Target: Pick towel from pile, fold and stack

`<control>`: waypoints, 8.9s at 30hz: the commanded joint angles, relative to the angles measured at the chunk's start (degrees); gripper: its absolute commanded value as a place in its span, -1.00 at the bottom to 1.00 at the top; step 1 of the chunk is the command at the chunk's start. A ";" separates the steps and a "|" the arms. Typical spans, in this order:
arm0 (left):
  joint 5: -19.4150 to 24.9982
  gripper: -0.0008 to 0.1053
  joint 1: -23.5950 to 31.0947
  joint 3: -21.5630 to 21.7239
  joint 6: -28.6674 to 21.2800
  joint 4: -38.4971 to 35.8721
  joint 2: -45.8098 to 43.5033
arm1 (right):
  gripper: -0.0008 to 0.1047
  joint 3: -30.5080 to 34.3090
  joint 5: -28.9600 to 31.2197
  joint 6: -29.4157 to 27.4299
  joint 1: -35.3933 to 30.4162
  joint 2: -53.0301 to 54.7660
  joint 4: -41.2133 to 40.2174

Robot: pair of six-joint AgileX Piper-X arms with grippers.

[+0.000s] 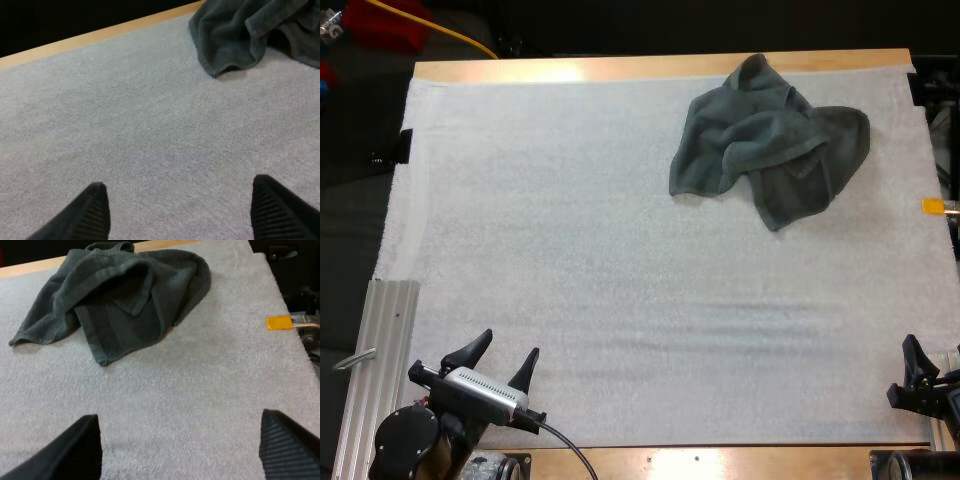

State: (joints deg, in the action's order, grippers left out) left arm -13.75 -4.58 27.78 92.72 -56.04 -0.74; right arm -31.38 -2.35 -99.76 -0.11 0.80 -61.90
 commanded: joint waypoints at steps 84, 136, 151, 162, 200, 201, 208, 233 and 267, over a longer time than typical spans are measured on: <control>-12.60 0.11 -8.82 10.69 2.05 16.68 28.89 | 0.23 -19.78 -18.38 23.77 8.10 -52.53 24.82; -18.22 0.11 -8.82 10.69 2.05 16.52 29.41 | -0.08 -31.81 -8.80 60.20 12.69 -105.94 67.23; -18.22 0.11 -8.82 10.69 2.05 16.52 29.41 | -0.97 -33.00 -9.47 38.32 13.87 -97.32 65.59; -18.22 0.11 -8.82 10.69 2.05 16.52 29.41 | -0.97 -33.29 -11.64 27.47 15.43 -82.78 55.98; -16.32 0.11 -8.82 10.69 2.05 3.17 29.41 | -0.81 -33.13 10.53 21.32 48.29 -86.63 28.68; -17.65 0.11 -8.82 10.69 2.05 3.17 29.41 | -0.79 -33.13 11.79 20.69 48.16 -86.75 28.67; -24.08 0.11 -8.82 10.69 2.05 3.17 29.41 | 0.19 -33.13 16.30 18.40 41.59 -85.68 23.62; -24.22 0.11 -8.82 10.69 2.40 3.17 29.41 | 0.36 -28.29 4.02 22.06 39.61 -72.06 11.31; -24.22 0.11 -8.82 10.69 2.57 3.17 29.41 | -0.97 -22.58 -2.55 34.94 39.81 -93.10 42.05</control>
State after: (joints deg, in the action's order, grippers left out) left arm -37.23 -13.21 38.01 94.77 -53.22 28.68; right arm -53.22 -4.90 -63.55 39.65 -93.46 -20.17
